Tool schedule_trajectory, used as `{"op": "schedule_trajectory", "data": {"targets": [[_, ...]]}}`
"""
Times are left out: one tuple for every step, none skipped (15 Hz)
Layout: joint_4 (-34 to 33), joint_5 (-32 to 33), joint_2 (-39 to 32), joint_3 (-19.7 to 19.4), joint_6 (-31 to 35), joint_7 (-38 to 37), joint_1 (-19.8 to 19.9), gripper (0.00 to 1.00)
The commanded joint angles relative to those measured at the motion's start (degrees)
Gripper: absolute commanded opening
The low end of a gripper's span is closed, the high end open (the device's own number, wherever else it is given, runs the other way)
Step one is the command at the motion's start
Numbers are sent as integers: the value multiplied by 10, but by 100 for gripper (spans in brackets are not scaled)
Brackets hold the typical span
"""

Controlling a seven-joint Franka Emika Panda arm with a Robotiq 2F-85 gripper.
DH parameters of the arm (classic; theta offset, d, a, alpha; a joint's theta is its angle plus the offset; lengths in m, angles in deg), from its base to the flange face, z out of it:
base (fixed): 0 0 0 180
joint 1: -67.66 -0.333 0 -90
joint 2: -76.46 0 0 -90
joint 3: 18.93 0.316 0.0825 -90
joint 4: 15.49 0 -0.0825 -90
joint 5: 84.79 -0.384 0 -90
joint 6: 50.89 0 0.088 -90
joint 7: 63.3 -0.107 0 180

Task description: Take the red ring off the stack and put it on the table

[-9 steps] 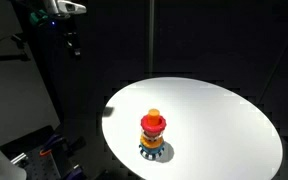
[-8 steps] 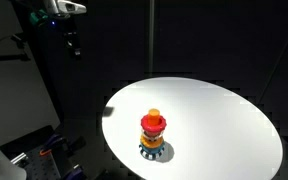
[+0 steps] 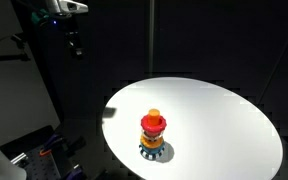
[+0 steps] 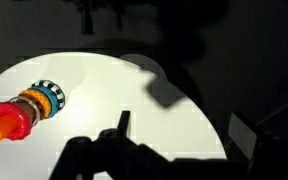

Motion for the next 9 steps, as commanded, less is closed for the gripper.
{"op": "schedule_trajectory", "data": {"targets": [[-28,19,-11,-28,-9,-12,21,100],[-32,23,-14,-36,-10,-13,30,100],[-36,26,-17,-45,-11,-13,38,100],[-39,28,-20,-54,-10,-13,47,100],[-42,28,-24,-64,-8,-14,56,100],[-44,26,-26,-73,-6,-14,65,100],[-44,25,-28,-83,-3,-15,73,100],[-44,22,-31,-93,-1,-15,82,100],[-44,20,-33,-101,2,-14,87,100]]}}
